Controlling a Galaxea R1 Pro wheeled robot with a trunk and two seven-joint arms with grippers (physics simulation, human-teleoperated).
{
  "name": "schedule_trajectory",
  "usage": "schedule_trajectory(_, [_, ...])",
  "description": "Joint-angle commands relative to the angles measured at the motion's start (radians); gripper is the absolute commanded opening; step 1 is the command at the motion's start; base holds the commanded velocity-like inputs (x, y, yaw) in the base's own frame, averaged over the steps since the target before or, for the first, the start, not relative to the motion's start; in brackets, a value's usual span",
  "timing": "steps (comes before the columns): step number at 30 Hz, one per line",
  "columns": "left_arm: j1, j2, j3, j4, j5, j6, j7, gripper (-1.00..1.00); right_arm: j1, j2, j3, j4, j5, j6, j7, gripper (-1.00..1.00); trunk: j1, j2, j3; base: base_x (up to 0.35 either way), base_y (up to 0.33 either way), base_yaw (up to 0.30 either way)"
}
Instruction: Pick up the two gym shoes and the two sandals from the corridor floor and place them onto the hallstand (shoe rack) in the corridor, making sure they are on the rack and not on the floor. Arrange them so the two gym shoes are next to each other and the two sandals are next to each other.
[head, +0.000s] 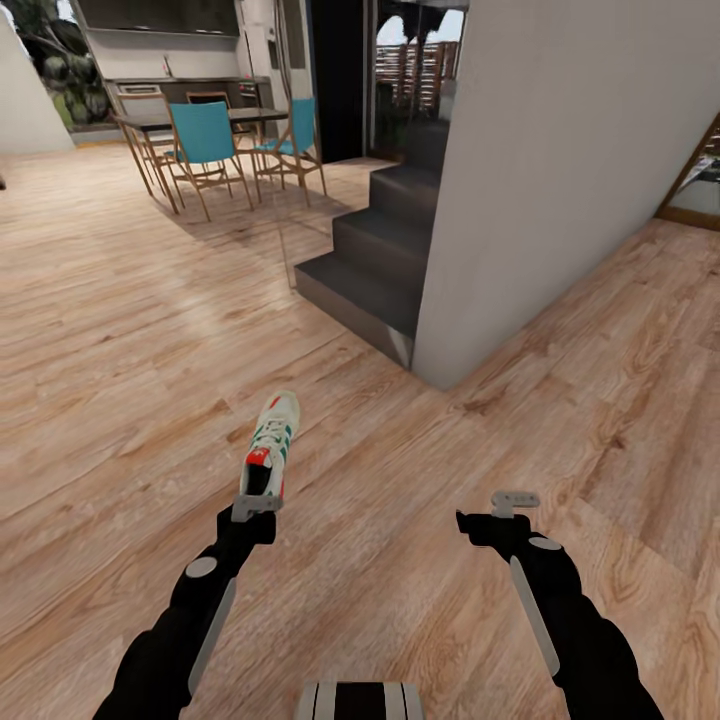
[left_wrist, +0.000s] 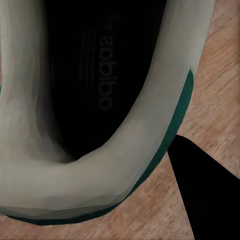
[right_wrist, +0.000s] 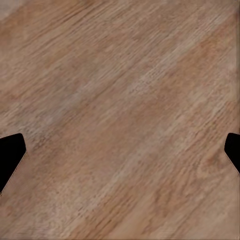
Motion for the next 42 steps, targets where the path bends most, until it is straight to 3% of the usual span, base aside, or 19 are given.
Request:
schedule_trajectory(1, [0.000, 0.000, 0.000, 0.008, -0.004, 0.005, 0.000, -1.00, 0.000, 0.000, 0.000, -0.001, 0.000, 0.005, -0.001, 1.00, -0.001, 0.000, 0.005, 0.000, 0.000, 0.000])
schedule_trajectory(14, [0.000, -0.002, -0.002, 0.032, -0.003, 0.003, -0.002, -1.00, -0.001, 0.000, 0.000, -0.002, 0.000, 0.005, -0.001, 1.00, -0.006, 0.003, 0.076, 0.000, 0.000, 0.000])
schedule_trajectory(23, [0.000, -0.002, -0.002, 0.046, -0.003, 0.003, -0.002, -1.00, -0.002, 0.000, 0.000, -0.003, 0.000, 0.005, -0.001, 1.00, -0.041, 0.066, 0.119, 0.000, 0.000, 0.000])
schedule_trajectory(36, [0.000, -0.002, -0.003, 0.053, -0.004, 0.002, -0.002, -1.00, -0.002, 0.000, 0.000, -0.003, 0.000, 0.005, -0.001, 1.00, -0.041, 0.066, 0.141, 0.000, -0.003, 0.000])
schedule_trajectory(42, [0.000, -0.002, -0.005, 0.053, -0.004, 0.001, -0.002, -1.00, -0.002, 0.000, 0.001, -0.003, 0.000, 0.005, -0.001, 1.00, -0.041, 0.066, 0.146, 0.000, -0.228, 0.000])
